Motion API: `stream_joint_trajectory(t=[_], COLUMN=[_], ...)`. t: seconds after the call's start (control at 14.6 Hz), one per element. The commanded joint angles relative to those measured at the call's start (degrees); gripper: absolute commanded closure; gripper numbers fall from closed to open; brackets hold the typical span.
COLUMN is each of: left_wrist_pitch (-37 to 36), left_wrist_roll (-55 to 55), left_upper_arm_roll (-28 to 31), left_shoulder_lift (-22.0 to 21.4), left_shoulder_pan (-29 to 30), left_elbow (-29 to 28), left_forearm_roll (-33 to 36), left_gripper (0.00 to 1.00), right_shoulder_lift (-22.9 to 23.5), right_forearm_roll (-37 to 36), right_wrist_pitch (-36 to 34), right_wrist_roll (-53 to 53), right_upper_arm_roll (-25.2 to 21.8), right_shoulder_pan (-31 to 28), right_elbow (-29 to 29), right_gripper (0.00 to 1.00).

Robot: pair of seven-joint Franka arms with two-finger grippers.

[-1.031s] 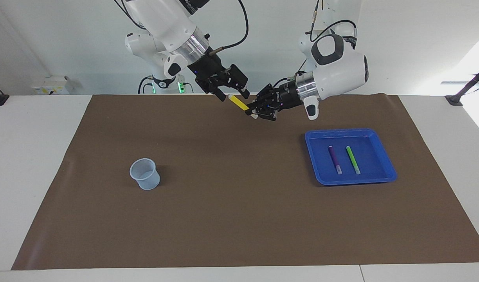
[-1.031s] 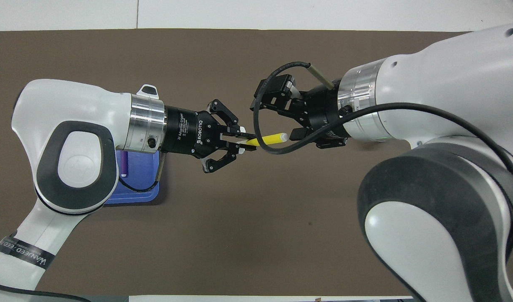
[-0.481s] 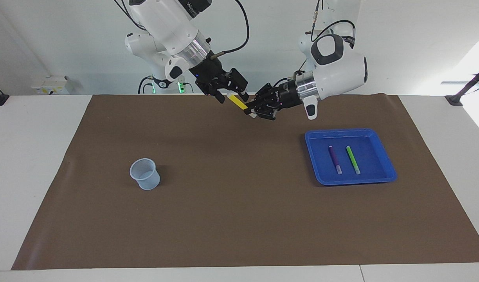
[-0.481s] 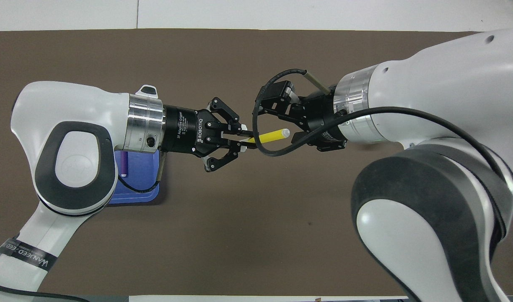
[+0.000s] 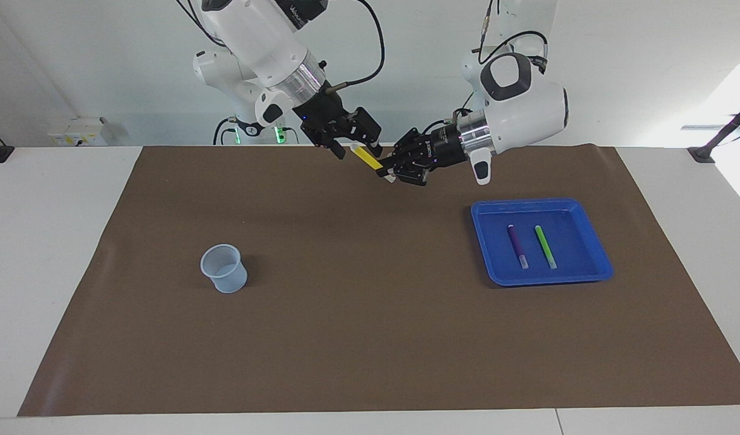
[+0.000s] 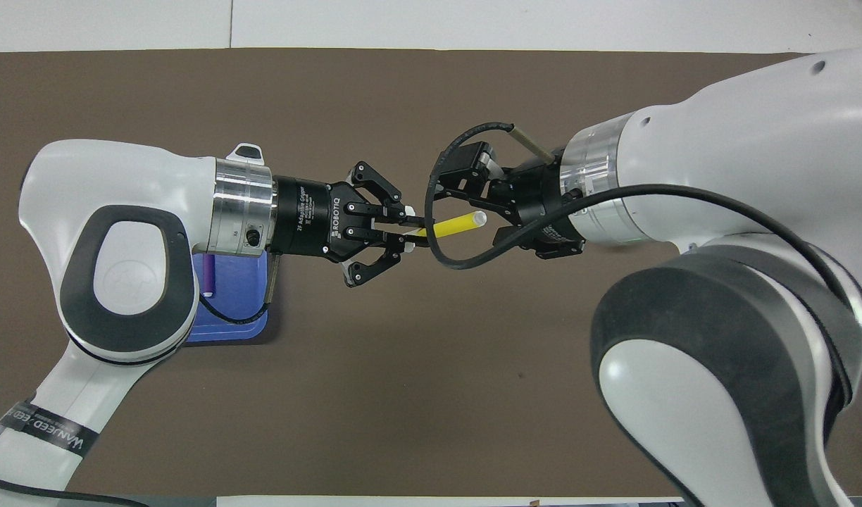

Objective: Transfer and insert pens with both arms
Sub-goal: 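Grasp the yellow pen with the right gripper and open the left gripper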

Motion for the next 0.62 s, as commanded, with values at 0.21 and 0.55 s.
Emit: stream_joint_trajectory(t=[0.21, 0.55], left_wrist_pitch=[2.2, 3.0], left_wrist_roll=[-0.4, -0.4], left_upper_arm_roll=[0.5, 0.5], left_shoulder_lift=[-2.6, -2.6], left_shoulder_pan=[-1.5, -1.8], left_elbow=[-2.8, -3.0], left_forearm_roll=[-1.9, -2.2], left_gripper=[1.00, 1.00], right_shoulder_lift=[-1.0, -0.9], right_forearm_roll=[-1.3, -2.0], right_wrist_pitch=[0.1, 0.5], right_wrist_roll=[-0.4, 0.0], right_upper_arm_roll=[0.3, 0.4], right_shoulder_pan=[0.2, 1.3], right_elbow=[-0.8, -0.6], right_gripper=[1.00, 1.00])
